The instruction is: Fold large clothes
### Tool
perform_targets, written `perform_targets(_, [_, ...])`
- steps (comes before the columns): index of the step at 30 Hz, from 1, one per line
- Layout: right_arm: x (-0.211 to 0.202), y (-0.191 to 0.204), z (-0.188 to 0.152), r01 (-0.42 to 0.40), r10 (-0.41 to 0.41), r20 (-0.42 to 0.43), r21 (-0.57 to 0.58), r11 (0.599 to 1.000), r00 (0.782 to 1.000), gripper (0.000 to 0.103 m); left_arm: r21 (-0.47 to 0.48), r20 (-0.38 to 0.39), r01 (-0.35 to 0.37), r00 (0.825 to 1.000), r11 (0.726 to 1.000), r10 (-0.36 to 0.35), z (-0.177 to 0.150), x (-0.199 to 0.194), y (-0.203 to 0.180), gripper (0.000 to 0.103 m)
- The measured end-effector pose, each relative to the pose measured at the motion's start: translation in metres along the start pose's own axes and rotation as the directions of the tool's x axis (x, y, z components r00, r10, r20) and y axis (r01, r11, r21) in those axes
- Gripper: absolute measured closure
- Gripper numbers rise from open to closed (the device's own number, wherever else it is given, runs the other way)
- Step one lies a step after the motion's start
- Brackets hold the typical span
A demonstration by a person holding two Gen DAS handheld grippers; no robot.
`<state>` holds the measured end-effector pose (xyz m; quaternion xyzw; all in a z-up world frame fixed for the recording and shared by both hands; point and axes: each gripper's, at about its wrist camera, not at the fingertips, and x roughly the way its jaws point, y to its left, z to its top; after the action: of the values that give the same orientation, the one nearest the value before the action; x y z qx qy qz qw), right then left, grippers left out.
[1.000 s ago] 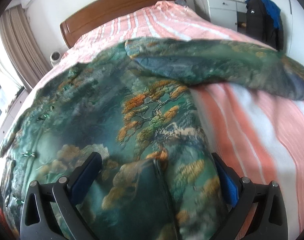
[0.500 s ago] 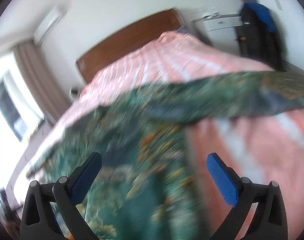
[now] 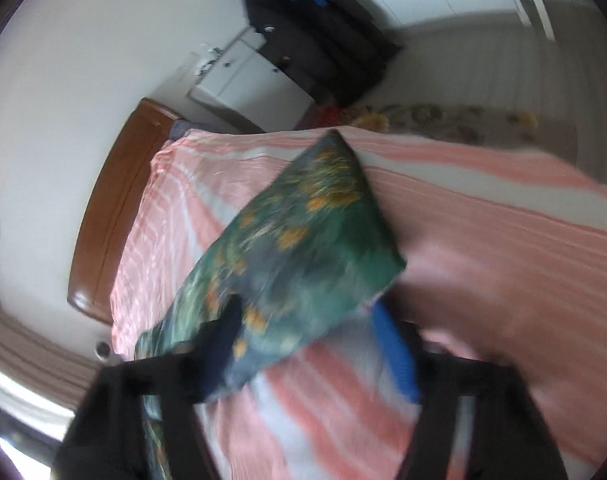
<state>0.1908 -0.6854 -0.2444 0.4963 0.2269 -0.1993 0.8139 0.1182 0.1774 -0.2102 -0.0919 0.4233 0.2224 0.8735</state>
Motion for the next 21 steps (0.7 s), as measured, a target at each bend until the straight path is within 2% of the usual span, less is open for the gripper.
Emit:
perform_targets(2, [0.003, 0.007, 0.003, 0.046, -0.046, 0.027, -0.012, 0.999, 0.999, 0.086, -0.003, 0.002, 0.0, 1.0, 1.0, 0.0, 0.0, -0.001, 0.001, 0.0])
perform_targets(3, [0.002, 0.016, 0.003, 0.066, -0.065, 0.049, -0.038, 0.997, 0.997, 0.089, -0.003, 0.004, 0.002, 1.0, 1.0, -0.002, -0.001, -0.001, 0.001, 0.0])
perform_targets(4, [-0.003, 0.042, 0.0, 0.086, -0.075, 0.093, -0.119, 0.989, 0.993, 0.09, -0.003, 0.005, 0.004, 1.0, 1.0, -0.004, -0.001, -0.002, 0.002, 0.001])
perform_targets(6, [-0.016, 0.087, -0.005, 0.055, -0.024, 0.127, -0.248, 0.967, 0.992, 0.09, -0.003, 0.005, 0.006, 1.0, 1.0, -0.006, -0.001, -0.001, 0.001, 0.0])
perform_targets(9, [-0.042, 0.185, -0.033, -0.065, 0.125, 0.1, -0.461, 0.885, 0.987, 0.09, -0.005, 0.003, 0.019, 1.0, 1.0, -0.019, -0.002, 0.002, 0.0, 0.0])
perform_targets(11, [-0.06, 0.26, -0.069, -0.167, 0.234, 0.04, -0.584, 0.794, 0.972, 0.09, -0.011, -0.004, 0.033, 0.999, 0.999, -0.033, -0.003, 0.003, 0.001, 0.001])
perform_targets(12, [-0.066, 0.286, -0.085, -0.199, 0.264, 0.012, -0.625, 0.755, 0.964, 0.091, -0.017, -0.008, 0.041, 0.999, 0.999, -0.041, -0.003, 0.003, 0.003, 0.001])
perform_targets(13, [-0.068, 0.325, -0.115, -0.242, 0.296, -0.036, -0.674, 0.698, 0.954, 0.091, -0.022, -0.012, 0.048, 0.999, 0.999, -0.048, -0.003, 0.004, 0.005, 0.001])
perform_targets(15, [-0.061, 0.373, -0.159, -0.31, 0.327, -0.119, -0.712, 0.63, 0.937, 0.091, -0.037, -0.02, 0.065, 0.998, 0.997, -0.066, -0.003, 0.005, 0.01, 0.001])
perform_targets(18, [-0.033, 0.423, -0.226, -0.352, 0.314, -0.204, -0.764, 0.541, 0.927, 0.091, -0.054, -0.03, 0.076, 0.997, 0.996, -0.078, -0.004, 0.007, 0.015, 0.001])
perform_targets(20, [-0.006, 0.439, -0.261, -0.362, 0.276, -0.25, -0.78, 0.51, 0.928, 0.09, -0.06, -0.036, 0.088, 0.995, 0.994, -0.091, -0.004, 0.008, 0.016, 0.001])
perform_targets(21, [0.018, 0.445, -0.284, -0.368, 0.239, -0.283, -0.782, 0.504, 0.929, 0.087, -0.059, -0.036, 0.093, 0.995, 0.994, -0.095, -0.005, 0.008, 0.016, 0.001])
